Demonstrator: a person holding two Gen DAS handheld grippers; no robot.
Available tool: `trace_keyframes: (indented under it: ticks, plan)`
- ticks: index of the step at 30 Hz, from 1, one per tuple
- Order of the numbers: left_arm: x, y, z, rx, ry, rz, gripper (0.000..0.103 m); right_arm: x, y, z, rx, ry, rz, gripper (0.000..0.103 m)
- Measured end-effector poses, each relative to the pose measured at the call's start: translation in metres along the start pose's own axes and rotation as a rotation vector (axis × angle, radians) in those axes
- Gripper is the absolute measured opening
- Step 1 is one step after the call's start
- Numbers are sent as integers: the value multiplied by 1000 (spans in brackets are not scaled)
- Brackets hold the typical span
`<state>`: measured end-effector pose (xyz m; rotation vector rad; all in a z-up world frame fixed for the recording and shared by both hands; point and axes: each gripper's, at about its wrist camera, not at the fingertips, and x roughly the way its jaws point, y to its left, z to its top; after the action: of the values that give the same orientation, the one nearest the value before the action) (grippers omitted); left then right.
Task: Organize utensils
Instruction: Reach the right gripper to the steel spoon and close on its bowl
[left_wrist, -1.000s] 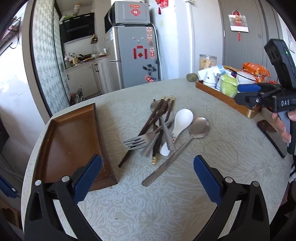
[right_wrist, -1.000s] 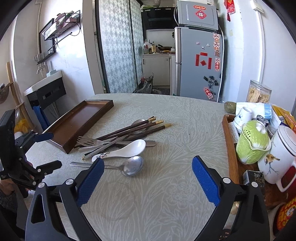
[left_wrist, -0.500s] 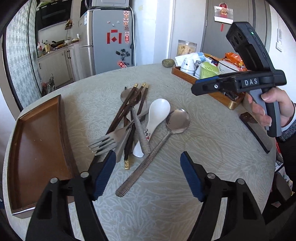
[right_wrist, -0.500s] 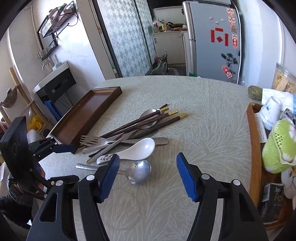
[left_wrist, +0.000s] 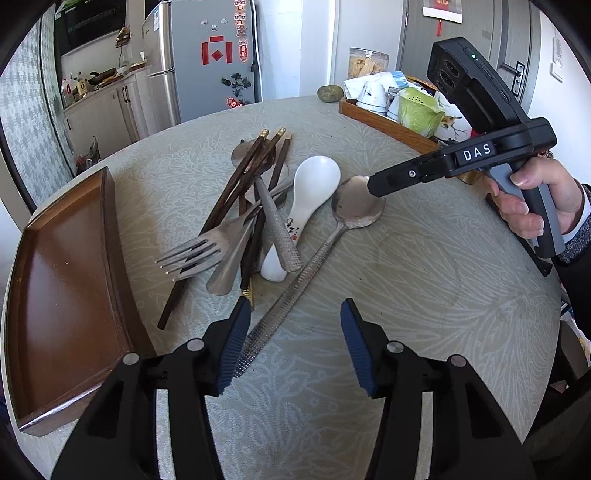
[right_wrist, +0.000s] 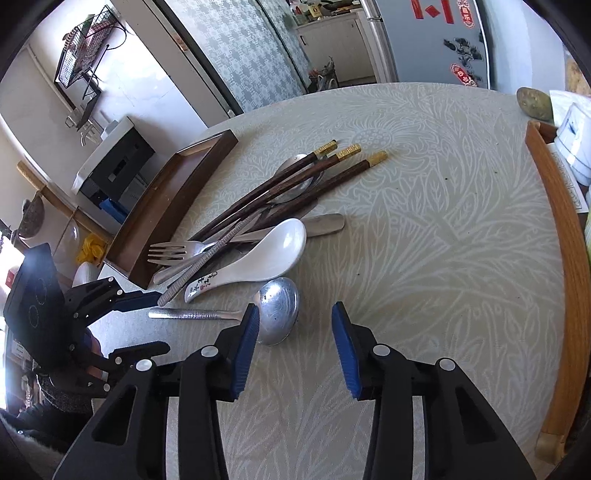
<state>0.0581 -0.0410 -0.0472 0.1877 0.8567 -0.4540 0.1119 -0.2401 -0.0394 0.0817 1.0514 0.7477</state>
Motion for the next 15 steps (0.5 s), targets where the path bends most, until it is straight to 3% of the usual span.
trace_keyframes:
  ticks: [4,8,15]
  plan:
    - [1,-1,-1,6,11,2,55,8,5,1,-7,7,-10,30]
    - [2,-5,-1,19,19,-1,55,13,13,1,-26,8,-25,11]
    - [2,-9,-2,32,30,7,50,-7,26,-5,-78,-14,-11,8]
